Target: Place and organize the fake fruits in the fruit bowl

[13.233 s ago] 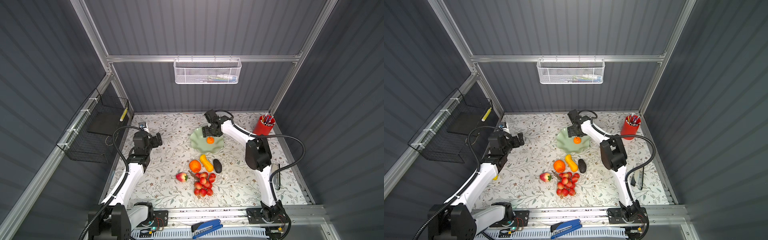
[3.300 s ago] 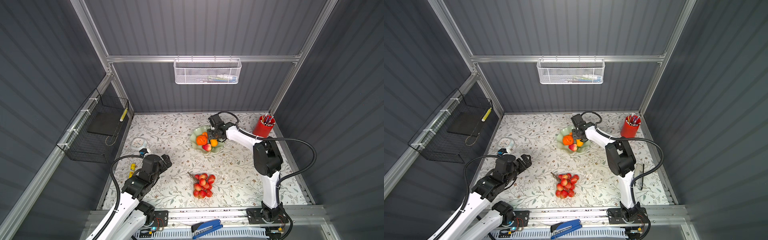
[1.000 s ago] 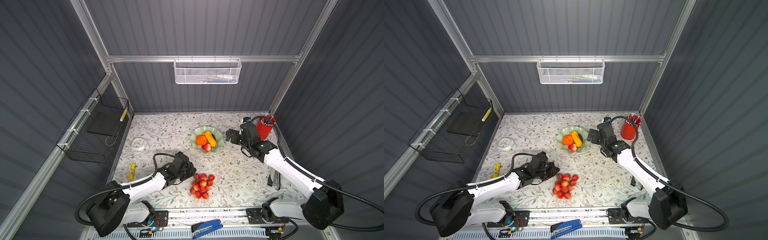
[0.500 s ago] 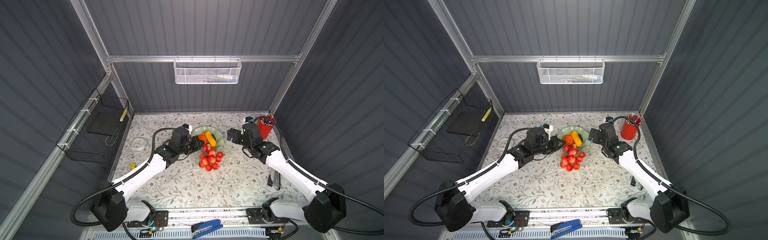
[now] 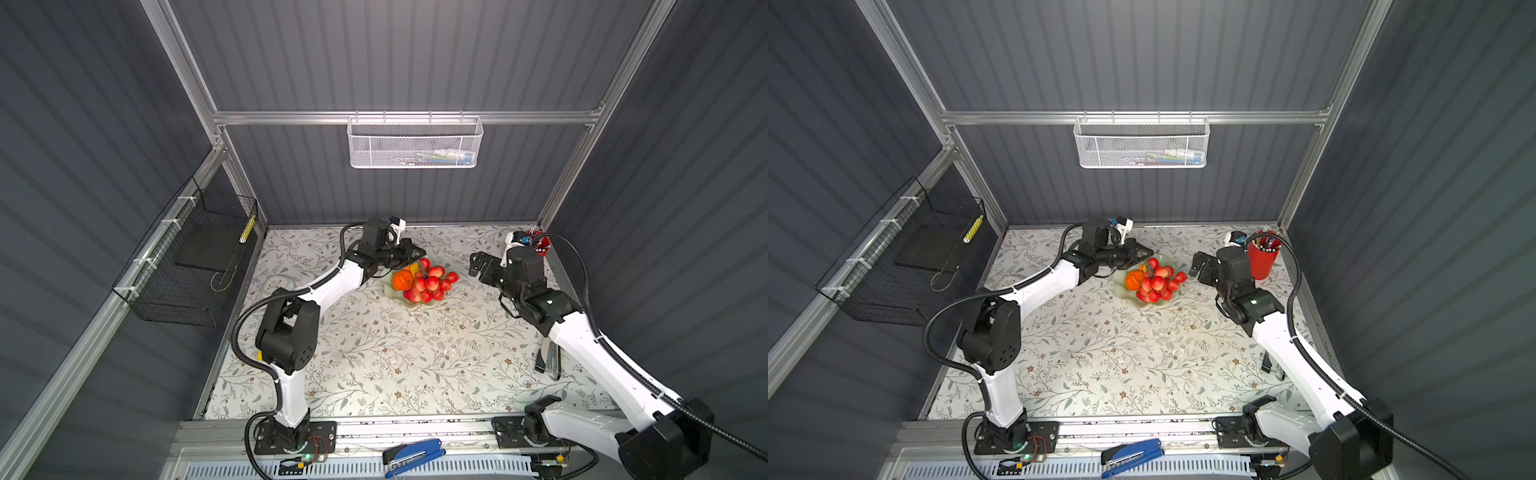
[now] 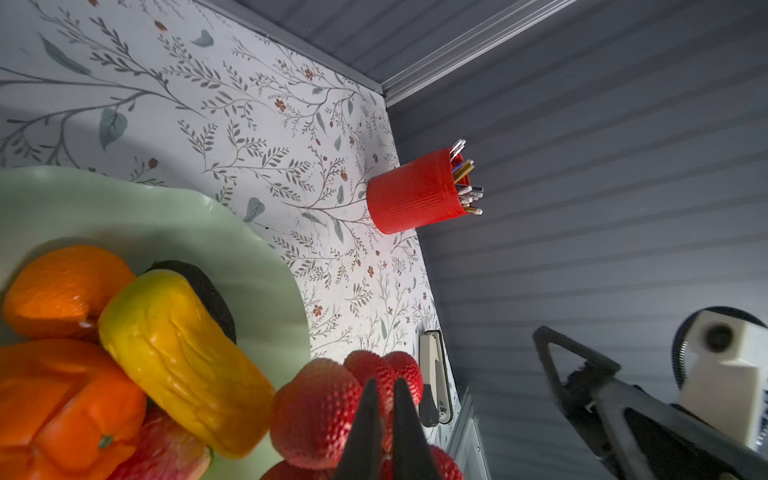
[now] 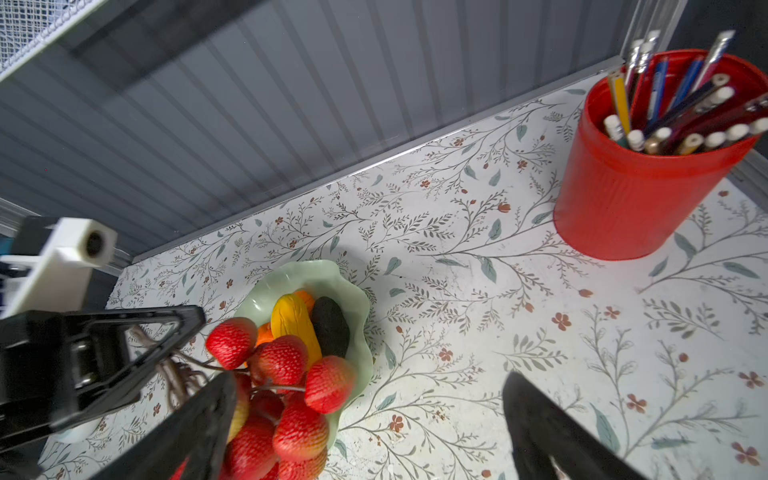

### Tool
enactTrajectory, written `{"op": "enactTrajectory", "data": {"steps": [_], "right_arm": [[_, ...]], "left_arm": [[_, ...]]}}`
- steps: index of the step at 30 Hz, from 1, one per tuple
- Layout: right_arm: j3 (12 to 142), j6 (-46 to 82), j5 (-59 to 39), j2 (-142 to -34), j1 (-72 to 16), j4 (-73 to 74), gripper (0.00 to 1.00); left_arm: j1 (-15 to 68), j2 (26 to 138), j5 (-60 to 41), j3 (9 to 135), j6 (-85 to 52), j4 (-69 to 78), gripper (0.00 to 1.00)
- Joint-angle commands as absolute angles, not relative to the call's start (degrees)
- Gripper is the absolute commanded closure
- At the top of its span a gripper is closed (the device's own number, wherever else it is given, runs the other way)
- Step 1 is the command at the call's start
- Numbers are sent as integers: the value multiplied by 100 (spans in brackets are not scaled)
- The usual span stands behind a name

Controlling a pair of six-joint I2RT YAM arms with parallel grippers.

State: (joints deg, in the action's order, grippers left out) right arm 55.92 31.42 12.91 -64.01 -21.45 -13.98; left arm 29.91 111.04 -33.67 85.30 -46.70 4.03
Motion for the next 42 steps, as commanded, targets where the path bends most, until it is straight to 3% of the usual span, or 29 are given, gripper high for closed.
{"op": "enactTrajectory", "data": {"steps": [1, 9, 21, 23, 29, 31, 35, 38, 42], "right_arm": [[5502, 3048, 1370, -6196, -2079, -1581, 1], [5521, 3032, 1336, -6231, -2013, -1623, 1], [5511, 3038, 1301, -6238, -1966, -1639, 1], [5511, 3049, 1276, -6258, -1960, -1632, 1], [5528, 2993, 1279, -6299, -1941, -1627, 1], [5552, 2921, 1283, -6294, -1924, -1630, 1], [5633, 2669, 1330, -6271, -1872, -1622, 1], [5628, 2362, 1434, -6192, -1821, -1531, 1], [5356, 1860, 1787, -6041, -1642, -1240, 1]], "left_arm": [[2818, 11104, -3456, 8587, -4598, 819, 100], [2540, 11236, -2972, 7890, -4750, 1346, 100], [2509, 11520, -2493, 8016, -4519, 1071, 98], [2513, 11587, -2482, 8016, -4535, 1046, 85], [2514, 11530, -2432, 8051, -4440, 974, 18], [2514, 11418, -2317, 8310, -4230, 744, 0], [2504, 11095, -1931, 8649, -3617, 217, 0], [2505, 10648, -1078, 8676, -3034, 48, 0], [2500, 9624, 333, 7728, -2125, 679, 0]]}}
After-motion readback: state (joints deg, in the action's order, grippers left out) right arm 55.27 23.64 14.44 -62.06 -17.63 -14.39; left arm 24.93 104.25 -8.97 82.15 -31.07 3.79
